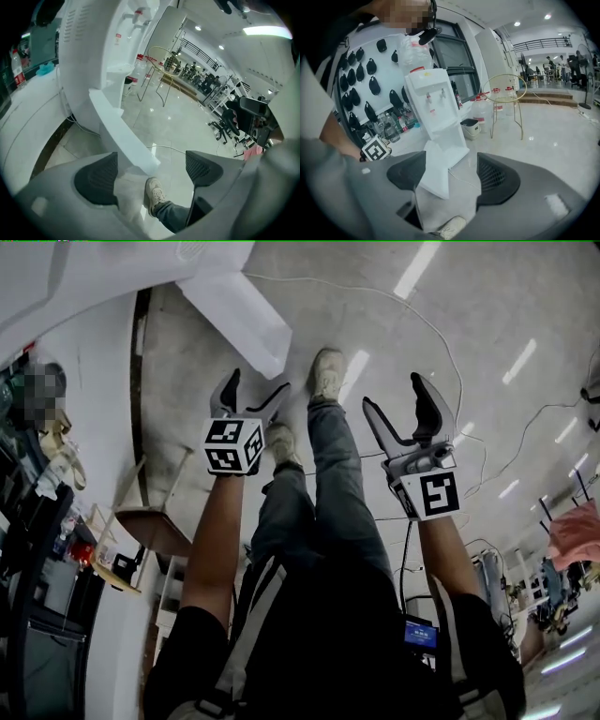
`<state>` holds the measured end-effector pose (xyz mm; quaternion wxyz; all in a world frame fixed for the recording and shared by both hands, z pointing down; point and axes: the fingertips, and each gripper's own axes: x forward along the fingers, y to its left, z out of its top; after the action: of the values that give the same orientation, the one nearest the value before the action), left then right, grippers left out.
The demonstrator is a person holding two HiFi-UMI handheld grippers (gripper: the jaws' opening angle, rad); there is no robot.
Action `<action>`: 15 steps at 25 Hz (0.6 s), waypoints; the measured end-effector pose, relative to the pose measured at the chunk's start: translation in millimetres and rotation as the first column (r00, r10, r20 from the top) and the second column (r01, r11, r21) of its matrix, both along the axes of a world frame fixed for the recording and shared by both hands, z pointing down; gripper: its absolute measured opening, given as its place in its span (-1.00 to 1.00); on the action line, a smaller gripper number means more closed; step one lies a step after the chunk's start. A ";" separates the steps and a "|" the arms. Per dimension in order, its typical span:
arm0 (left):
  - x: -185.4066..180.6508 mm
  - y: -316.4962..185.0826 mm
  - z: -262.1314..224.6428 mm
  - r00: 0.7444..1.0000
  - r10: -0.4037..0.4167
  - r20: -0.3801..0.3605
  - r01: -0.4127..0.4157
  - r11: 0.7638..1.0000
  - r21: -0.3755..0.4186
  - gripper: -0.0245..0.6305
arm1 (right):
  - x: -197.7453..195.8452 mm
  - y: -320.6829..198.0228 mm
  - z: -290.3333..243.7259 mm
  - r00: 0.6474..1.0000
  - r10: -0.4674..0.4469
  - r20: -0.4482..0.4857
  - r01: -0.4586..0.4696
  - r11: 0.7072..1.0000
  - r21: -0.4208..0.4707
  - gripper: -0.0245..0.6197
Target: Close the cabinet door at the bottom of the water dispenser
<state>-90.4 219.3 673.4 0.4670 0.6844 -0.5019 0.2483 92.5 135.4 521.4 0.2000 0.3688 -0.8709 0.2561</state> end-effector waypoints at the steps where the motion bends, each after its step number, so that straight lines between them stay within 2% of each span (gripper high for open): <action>1: 1.7 2.3 5.9 1.000 0.000 -0.003 0.000 1.000 -0.011 0.49 | 2.1 1.1 4.1 1.000 0.000 -0.004 0.000 1.000 -0.006 0.12; 9: 21.4 10.8 35.2 1.000 0.005 -0.025 -0.008 0.996 -0.088 0.48 | 24.0 -5.2 13.9 0.999 0.034 -0.005 -0.034 0.999 -0.023 0.08; 15: 28.8 3.3 39.0 0.999 -0.036 -0.023 0.032 0.992 -0.123 0.47 | 42.4 -13.0 10.0 0.999 0.052 -0.006 -0.052 0.999 -0.010 0.05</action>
<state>-61.5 222.6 712.4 0.5187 0.6488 -0.4913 0.2620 134.9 122.4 531.4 0.1977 0.3909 -0.8591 0.2648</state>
